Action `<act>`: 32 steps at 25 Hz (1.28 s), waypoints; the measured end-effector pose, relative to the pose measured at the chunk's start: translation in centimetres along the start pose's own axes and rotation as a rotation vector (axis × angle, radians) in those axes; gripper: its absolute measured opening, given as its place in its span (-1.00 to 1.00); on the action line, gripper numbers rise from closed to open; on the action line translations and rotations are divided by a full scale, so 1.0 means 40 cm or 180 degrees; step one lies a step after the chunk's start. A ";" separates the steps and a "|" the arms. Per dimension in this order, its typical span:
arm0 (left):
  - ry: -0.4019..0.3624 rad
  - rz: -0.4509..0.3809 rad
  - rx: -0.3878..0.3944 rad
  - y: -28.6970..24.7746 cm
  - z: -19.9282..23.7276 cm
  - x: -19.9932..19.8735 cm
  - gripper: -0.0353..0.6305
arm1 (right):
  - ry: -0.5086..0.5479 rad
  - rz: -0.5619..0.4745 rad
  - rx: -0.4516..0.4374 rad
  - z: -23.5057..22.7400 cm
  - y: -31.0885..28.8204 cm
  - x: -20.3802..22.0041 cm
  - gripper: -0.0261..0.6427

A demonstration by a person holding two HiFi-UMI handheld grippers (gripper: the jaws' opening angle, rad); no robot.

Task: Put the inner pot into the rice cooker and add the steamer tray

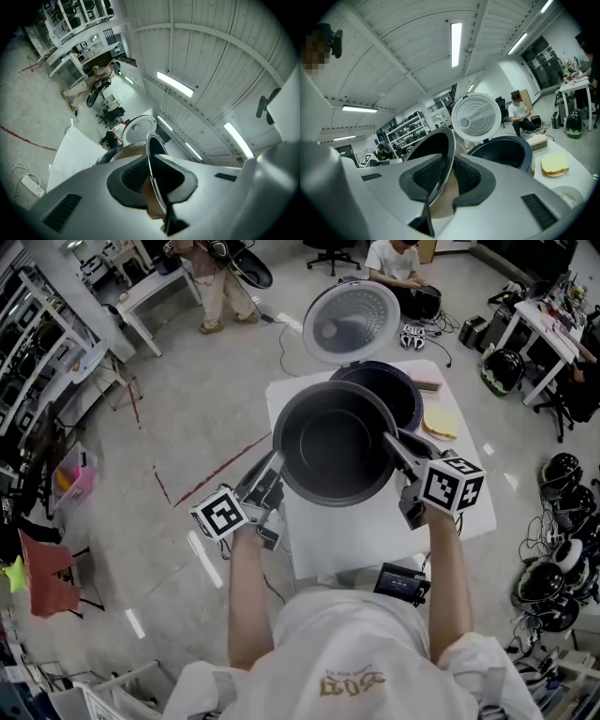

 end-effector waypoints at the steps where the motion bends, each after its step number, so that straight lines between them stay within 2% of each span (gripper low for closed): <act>1: 0.0030 -0.0006 -0.0067 -0.006 0.007 -0.002 -0.75 | -0.0004 -0.0007 -0.0009 -0.007 -0.003 -0.009 -0.65; 3: 0.0073 -0.0026 -0.0110 -0.029 0.010 -0.003 -0.75 | -0.0012 -0.0019 -0.0028 -0.027 -0.006 -0.025 -0.65; 6: 0.0039 -0.0056 0.0040 -0.079 -0.016 -0.005 -0.75 | -0.0012 -0.0043 -0.0033 -0.062 -0.005 -0.052 -0.65; 11: 0.0110 -0.0082 -0.0032 -0.135 -0.010 -0.021 -0.74 | 0.0018 -0.0091 -0.0056 -0.103 -0.024 -0.110 -0.65; 20: 0.0213 -0.0175 0.0196 -0.280 -0.051 -0.042 -0.71 | -0.0100 -0.0162 -0.0140 -0.209 -0.036 -0.198 -0.64; 32: 0.0203 -0.0090 0.0192 -0.391 -0.050 -0.034 -0.73 | -0.0288 -0.0220 -0.0132 -0.317 -0.050 -0.218 -0.65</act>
Point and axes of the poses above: the fingertips, and each gripper's own axes: y backward along the fingers, z to its left, x out of its underside, the point moved 1 cm from there along y, backward along the fingers, and after that the axes turned 1 degree about -z, right-handed, at the moved point
